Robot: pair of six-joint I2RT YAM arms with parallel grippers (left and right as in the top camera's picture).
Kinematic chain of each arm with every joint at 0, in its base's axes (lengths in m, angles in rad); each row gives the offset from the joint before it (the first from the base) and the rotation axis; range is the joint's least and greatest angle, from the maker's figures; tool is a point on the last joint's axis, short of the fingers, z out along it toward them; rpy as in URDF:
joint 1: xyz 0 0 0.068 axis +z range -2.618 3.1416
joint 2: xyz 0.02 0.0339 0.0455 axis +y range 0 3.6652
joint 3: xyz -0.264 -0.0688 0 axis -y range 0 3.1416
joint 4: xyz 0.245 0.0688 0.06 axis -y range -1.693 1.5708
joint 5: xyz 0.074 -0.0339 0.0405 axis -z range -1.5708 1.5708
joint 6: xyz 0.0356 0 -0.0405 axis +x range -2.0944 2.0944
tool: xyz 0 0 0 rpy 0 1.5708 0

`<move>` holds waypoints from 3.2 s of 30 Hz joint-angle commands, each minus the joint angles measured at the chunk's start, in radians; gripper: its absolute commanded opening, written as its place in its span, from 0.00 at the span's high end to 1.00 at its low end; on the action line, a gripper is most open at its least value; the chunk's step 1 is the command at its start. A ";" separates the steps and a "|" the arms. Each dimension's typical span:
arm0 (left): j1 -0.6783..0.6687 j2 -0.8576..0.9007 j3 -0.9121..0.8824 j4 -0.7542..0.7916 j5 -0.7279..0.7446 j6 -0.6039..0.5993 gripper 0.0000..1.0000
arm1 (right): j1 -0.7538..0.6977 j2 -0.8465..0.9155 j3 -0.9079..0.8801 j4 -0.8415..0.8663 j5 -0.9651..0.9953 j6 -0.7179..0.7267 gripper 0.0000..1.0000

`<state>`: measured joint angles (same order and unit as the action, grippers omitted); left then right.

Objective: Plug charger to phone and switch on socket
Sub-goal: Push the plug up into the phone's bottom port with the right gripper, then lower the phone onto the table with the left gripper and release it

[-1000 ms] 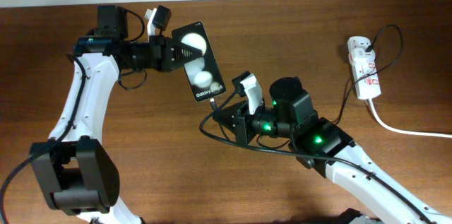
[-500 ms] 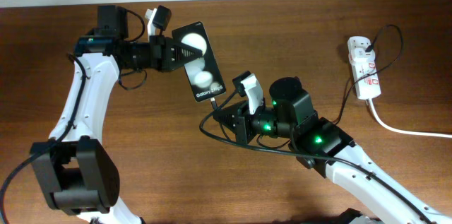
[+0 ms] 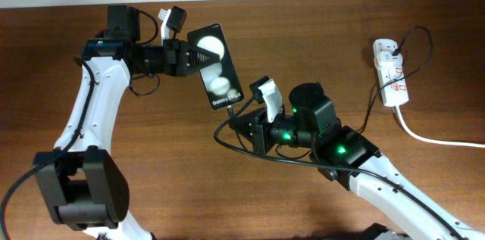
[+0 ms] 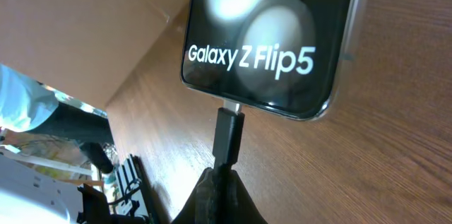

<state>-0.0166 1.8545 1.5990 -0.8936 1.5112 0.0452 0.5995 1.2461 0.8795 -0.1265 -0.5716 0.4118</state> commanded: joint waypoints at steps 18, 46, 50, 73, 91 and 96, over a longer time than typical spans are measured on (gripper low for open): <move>-0.042 -0.005 0.005 -0.009 -0.015 0.039 1.00 | 0.007 -0.010 0.001 0.082 0.035 -0.011 0.96; -0.040 -0.005 0.005 -0.009 -0.200 0.038 1.00 | 0.008 -0.010 0.001 -0.021 0.006 -0.011 0.59; -0.040 -0.005 0.005 -0.013 -0.264 0.038 1.00 | 0.008 -0.010 0.001 -0.060 0.047 -0.011 0.54; -0.062 0.306 0.005 -0.021 -0.674 -0.038 1.00 | 0.008 -0.010 0.001 -0.155 0.139 -0.011 0.50; -0.090 0.358 0.004 0.003 -0.859 -0.080 0.93 | 0.008 -0.010 0.001 -0.158 0.139 -0.011 0.50; -0.090 0.358 0.005 0.003 -0.862 -0.080 0.89 | 0.008 -0.010 0.001 -0.159 0.139 -0.011 0.50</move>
<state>-0.1055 2.2032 1.5990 -0.8936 0.6796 -0.0471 0.6003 1.2461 0.8619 -0.2844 -0.4446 0.4114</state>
